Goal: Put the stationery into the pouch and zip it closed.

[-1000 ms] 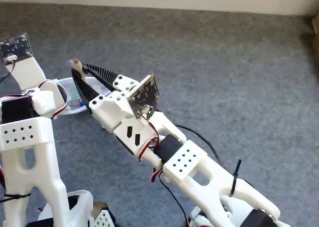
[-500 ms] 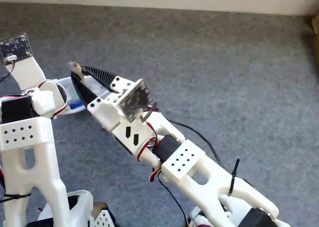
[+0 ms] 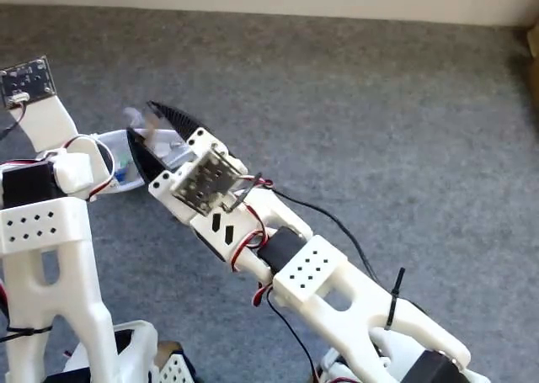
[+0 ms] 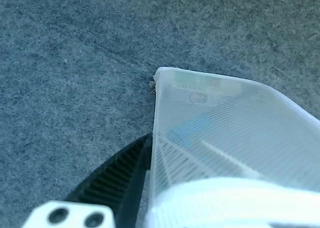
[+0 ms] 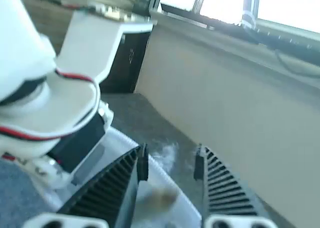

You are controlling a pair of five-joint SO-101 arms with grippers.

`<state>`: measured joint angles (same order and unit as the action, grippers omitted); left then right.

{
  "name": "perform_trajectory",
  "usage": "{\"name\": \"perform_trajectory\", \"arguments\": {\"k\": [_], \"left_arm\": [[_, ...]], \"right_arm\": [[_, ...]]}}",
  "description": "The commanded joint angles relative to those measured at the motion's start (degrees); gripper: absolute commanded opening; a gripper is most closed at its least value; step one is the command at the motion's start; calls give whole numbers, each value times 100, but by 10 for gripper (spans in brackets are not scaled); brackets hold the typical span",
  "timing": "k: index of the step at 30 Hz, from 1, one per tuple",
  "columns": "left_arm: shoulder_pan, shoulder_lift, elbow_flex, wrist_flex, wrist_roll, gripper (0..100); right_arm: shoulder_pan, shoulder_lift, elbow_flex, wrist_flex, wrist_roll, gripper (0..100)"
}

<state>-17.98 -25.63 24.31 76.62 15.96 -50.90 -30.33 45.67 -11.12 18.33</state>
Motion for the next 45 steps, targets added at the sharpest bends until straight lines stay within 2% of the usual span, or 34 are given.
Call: {"name": "perform_trajectory", "arguments": {"k": [1,16,20,28,32,39,45], "left_arm": [[101,127,171,-62,-53,7],[-101,127,171,-70,-53,7],[-101,127,171,-70,-53,7],[-101,127,154,-70,-53,7],[-110,127,136,-70,-53,7],[-259,127,110,-62,-53,7],[-611,119,22,-18,-53,7]], "right_arm": [[48,-84,-330,391,62,160],[57,-391,-338,418,88,159],[391,-866,-453,514,79,159],[892,-1103,-2079,2879,97,159],[1033,-1103,-2607,3380,97,159],[1095,-1156,-2158,3776,97,159],[1323,-1165,-1754,4892,97,159]]}}
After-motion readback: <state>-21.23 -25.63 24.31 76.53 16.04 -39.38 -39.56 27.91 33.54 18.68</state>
